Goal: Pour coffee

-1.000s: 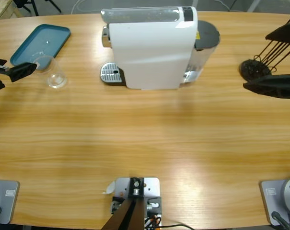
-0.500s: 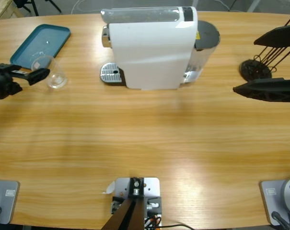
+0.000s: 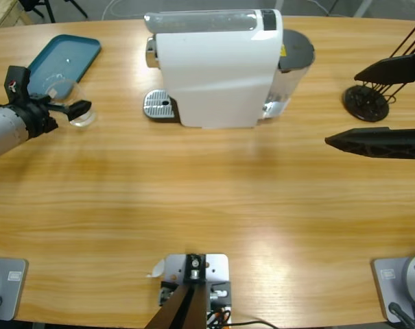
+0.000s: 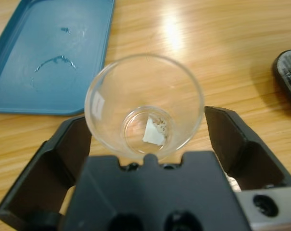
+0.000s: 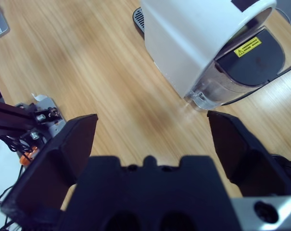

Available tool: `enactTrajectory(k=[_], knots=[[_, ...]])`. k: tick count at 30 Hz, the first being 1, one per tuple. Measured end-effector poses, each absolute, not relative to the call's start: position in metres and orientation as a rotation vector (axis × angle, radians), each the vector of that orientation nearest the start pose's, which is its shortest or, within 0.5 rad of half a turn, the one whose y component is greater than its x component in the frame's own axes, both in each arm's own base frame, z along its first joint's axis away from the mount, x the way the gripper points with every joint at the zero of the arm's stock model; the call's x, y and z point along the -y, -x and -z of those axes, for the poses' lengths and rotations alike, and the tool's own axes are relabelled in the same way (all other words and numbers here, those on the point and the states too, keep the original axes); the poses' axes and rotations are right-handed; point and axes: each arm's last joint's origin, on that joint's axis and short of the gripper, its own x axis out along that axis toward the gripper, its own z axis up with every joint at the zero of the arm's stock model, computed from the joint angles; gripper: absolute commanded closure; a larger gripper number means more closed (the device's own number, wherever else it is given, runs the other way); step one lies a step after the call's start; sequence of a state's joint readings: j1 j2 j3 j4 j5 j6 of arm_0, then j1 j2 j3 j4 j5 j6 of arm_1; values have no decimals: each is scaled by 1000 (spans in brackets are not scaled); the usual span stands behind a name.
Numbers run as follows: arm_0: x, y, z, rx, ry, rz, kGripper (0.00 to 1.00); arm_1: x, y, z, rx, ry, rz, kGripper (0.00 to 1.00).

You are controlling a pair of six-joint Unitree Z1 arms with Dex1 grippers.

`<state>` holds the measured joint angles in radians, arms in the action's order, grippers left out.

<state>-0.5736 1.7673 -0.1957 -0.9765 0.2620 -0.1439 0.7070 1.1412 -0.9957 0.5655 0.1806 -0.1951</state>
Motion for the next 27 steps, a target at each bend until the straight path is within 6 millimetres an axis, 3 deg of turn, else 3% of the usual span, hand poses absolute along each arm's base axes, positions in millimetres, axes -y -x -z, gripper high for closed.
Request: enactTrajectory(k=[4, 5, 7, 9, 10, 11, 17, 19, 27], knots=[[107, -197, -156, -565, -93, 241, 205, -116, -122, -370, -622, 363, -923, 4], [107, -198, -155, -559, -89, 239, 254, -116, -122, -370, -622, 362, -923, 4], [107, -200, -153, -545, -82, 236, 470, -116, -122, -370, -622, 361, -923, 4], [108, -203, -150, -530, -75, 237, 569, -116, -122, -370, -622, 360, -923, 4], [109, -204, -149, -523, -72, 238, 708, -116, -122, -370, -622, 360, -923, 4], [109, -205, -147, -520, -70, 238, 767, -116, -122, -370, -622, 360, -923, 4], [109, -202, -142, -501, -52, 286, 775, -116, -122, -370, -622, 360, -923, 4], [112, -201, -141, -494, -58, 345, 997, -116, -122, -369, -623, 360, -923, 4], [127, -191, -144, -482, -55, 641, 999, -114, -120, -368, -624, 360, -923, 3]])
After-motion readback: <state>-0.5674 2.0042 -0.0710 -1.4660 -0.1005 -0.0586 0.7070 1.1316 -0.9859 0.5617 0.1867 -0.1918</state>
